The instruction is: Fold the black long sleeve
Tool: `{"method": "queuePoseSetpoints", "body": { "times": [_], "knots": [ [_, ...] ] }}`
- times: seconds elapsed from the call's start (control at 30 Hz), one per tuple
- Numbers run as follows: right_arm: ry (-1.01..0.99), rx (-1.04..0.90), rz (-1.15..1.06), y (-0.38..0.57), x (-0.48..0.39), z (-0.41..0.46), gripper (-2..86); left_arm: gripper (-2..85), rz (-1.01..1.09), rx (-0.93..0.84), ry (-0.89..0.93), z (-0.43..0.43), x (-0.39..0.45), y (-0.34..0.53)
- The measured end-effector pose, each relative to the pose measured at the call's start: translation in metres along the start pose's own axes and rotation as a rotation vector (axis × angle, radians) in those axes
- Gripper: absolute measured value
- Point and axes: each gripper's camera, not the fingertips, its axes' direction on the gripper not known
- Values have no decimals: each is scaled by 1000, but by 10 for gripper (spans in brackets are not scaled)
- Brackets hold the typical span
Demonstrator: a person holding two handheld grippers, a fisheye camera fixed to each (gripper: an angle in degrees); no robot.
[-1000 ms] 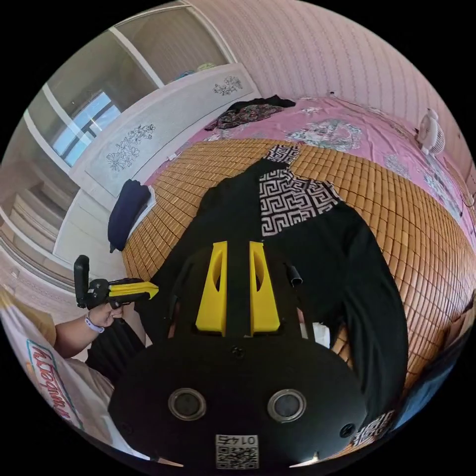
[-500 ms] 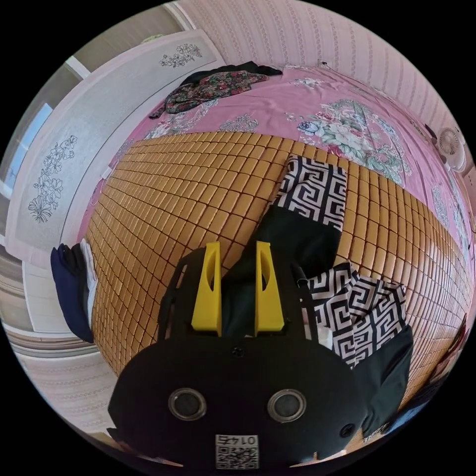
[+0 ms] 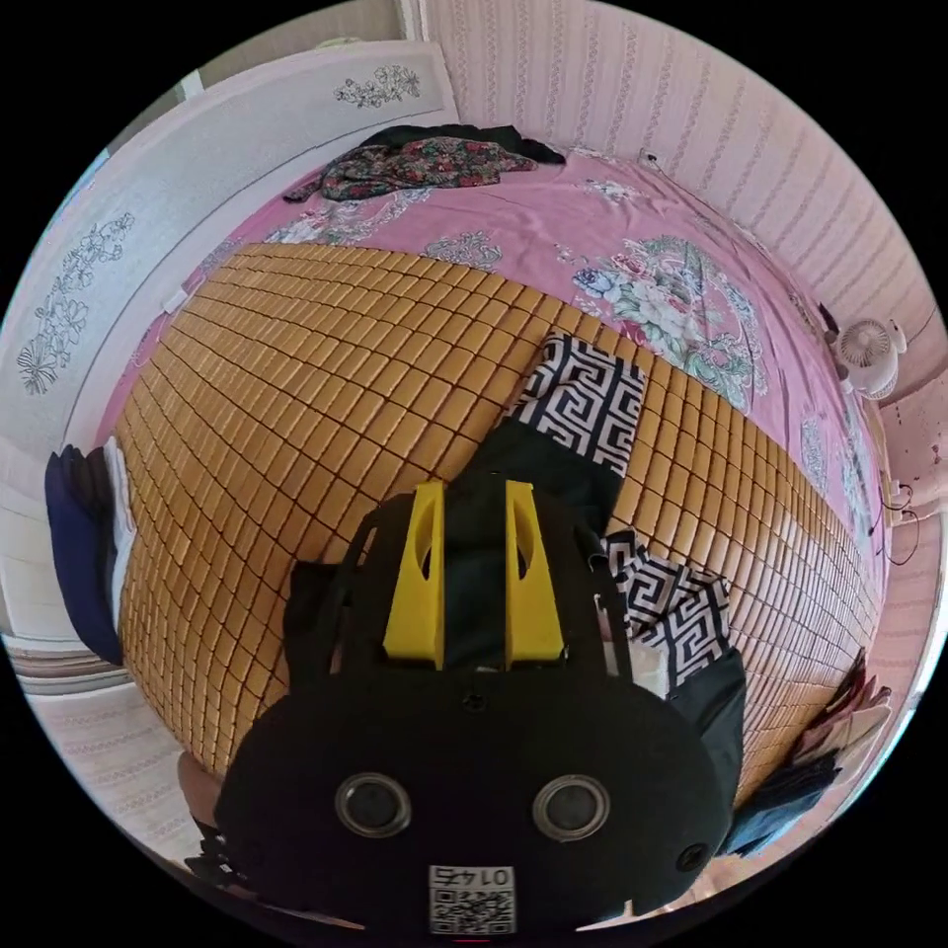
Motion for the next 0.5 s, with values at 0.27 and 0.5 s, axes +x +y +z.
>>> {"method": "queuePoseSetpoints", "body": {
  "times": [0.27,0.5],
  "knots": [
    [-75,-28,-245,-36,-36,13,-2,-10,-27,-93,45,-13,-19,10],
    [-514,410,-906,-5,-88,-110,0,-10,4,13,60,-56,-19,20]
  ]
}}
